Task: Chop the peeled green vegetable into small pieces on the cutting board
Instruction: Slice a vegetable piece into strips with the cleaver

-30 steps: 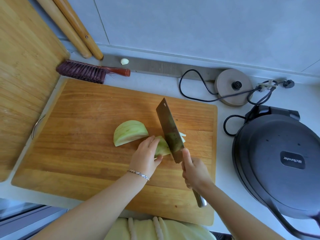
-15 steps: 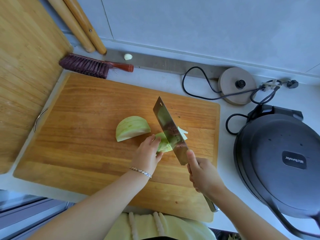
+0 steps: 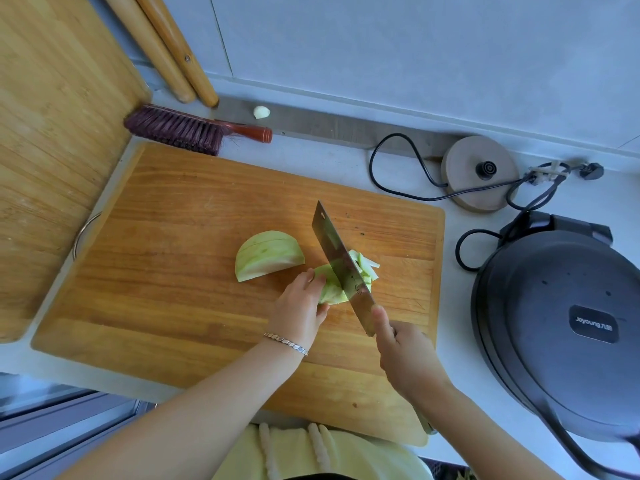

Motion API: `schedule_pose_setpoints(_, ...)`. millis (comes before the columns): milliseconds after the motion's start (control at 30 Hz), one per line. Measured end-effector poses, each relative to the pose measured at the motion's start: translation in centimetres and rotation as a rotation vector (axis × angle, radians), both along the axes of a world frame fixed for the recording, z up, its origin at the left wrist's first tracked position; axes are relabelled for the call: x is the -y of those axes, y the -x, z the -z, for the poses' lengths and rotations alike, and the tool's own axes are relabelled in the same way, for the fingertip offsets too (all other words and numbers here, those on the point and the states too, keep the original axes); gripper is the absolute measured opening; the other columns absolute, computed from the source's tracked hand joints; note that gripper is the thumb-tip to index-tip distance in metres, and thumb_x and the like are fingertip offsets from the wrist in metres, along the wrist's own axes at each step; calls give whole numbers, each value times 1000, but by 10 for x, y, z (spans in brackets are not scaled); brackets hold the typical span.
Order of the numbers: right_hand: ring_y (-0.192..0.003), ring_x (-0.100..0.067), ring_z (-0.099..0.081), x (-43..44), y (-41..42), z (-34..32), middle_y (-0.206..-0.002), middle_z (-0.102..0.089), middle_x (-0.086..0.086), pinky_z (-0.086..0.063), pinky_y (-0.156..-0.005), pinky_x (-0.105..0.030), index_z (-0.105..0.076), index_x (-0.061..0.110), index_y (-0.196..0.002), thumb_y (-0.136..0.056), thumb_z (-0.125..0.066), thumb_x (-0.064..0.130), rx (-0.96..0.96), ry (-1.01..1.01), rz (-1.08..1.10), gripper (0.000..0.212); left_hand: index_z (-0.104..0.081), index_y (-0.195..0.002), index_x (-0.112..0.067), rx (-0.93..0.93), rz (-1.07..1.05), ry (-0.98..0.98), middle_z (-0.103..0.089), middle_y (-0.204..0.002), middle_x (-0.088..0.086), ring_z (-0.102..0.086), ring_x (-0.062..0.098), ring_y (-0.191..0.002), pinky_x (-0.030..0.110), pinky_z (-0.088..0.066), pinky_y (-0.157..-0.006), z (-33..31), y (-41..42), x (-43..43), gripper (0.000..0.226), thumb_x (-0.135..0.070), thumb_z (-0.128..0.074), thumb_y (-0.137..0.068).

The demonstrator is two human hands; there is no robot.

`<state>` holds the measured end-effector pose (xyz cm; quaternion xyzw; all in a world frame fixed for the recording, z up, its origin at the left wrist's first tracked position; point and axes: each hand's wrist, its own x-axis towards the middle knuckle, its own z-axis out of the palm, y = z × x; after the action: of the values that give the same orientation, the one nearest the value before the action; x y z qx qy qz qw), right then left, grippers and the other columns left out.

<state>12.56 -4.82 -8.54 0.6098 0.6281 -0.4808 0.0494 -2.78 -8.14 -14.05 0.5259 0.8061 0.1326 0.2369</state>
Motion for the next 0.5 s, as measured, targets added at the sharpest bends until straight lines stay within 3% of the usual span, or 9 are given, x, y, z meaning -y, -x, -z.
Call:
schedule_pose_setpoints(133, -52, -15, -38, -2, 6, 11, -57, -40, -1, -33, -52, -27, -36, 13, -62, -93, -22, 57, 42, 3, -39, 55, -44, -131, -13, 12, -21, 13, -36, -144, 5, -44, 21, -127, 33, -45, -93, -1, -4, -1, 46, -20, -57, -88)
schedule_pose_setpoints(300, -50, -15, -33, -3, 7, 25, -56, -37, -2, -30, -50, -27, -32, 13, -62, -93, -24, 56, 18, 17, -13, 54, -38, -134, -10, 28, -49, 42, -25, -150, 9, -19, 22, -141, 32, -34, -106, 2, -13, -2, 44, -15, -49, -92)
schedule_pose_setpoints(433, -35, -10, -28, -11, 6, 22, -45, -32, 3, -28, -40, -21, -36, 15, -58, -95, -28, 55, -145, 183, 248, 55, -44, -130, -2, 12, -41, 13, -32, -146, 19, -28, 34, -137, 41, -40, -101, 5, -20, -2, 43, -6, -55, -88)
schedule_pose_setpoints(500, -33, -10, -26, -14, 5, 17, -42, -31, 4, -26, -39, -20, -36, 15, -57, -95, -29, 54, -187, 223, 277, 55, -46, -128, -1, 21, -49, -1, -35, -144, 20, -31, 35, -135, 42, -42, -99, 5, -19, -2, 43, -6, -57, -87)
